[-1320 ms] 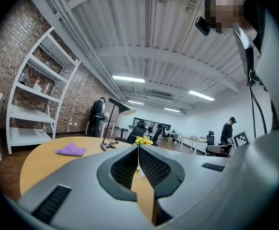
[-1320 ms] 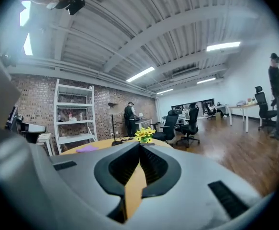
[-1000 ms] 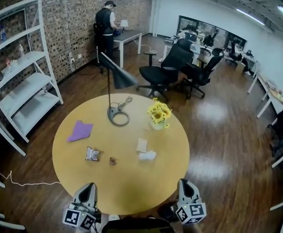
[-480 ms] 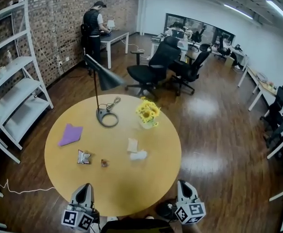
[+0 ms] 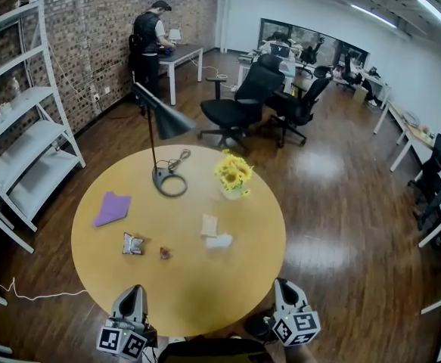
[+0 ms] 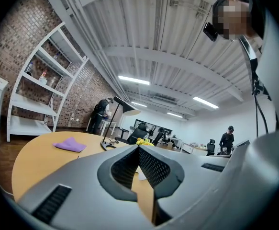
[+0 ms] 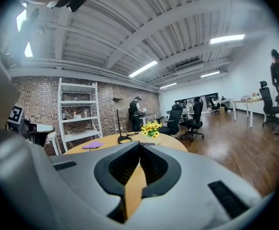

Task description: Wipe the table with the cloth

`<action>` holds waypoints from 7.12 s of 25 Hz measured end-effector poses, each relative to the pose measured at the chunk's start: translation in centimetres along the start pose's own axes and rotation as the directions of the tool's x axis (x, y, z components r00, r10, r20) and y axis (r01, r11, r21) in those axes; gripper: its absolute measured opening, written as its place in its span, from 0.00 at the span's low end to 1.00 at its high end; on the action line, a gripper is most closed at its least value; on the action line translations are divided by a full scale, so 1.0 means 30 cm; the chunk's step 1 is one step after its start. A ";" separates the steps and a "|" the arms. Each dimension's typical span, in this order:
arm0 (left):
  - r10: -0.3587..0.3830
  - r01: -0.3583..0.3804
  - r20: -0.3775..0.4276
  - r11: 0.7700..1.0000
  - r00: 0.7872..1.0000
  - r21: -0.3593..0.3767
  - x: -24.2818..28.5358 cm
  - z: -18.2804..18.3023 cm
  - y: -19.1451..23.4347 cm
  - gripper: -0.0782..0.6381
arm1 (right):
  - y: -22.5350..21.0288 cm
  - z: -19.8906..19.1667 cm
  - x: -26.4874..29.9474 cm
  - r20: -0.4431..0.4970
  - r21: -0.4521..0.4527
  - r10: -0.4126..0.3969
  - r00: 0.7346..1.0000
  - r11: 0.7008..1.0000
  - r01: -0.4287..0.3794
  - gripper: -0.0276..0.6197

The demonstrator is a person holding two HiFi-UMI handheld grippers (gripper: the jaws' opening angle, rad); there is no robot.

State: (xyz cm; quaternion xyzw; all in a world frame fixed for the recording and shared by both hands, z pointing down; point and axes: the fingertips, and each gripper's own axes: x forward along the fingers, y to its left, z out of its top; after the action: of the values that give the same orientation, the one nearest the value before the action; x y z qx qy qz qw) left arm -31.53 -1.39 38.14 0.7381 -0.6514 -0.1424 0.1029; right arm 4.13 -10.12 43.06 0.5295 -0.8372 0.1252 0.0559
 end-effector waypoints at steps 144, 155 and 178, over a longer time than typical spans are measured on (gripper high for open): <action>-0.449 0.525 -0.801 0.827 0.396 -0.204 0.033 -1.261 -0.995 0.33 | -0.621 -1.433 -0.363 -0.787 0.130 -0.126 0.603 0.923 0.362 0.47; -0.478 0.530 -0.781 0.817 0.401 -0.228 0.079 -1.224 -0.980 0.31 | -0.597 -1.402 -0.378 -0.773 0.137 -0.148 0.617 0.911 0.389 0.47; -0.306 0.291 -0.248 0.952 0.919 -0.095 0.373 -0.317 -0.511 0.18 | -0.354 -0.192 -0.036 -0.106 0.183 -0.065 0.992 0.979 0.084 0.05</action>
State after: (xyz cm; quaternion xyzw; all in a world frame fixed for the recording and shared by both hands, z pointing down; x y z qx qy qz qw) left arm -12.73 -10.79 41.05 0.8379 -0.5077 -0.0766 0.1852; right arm 13.94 -11.95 49.96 0.5566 -0.7974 0.2274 0.0520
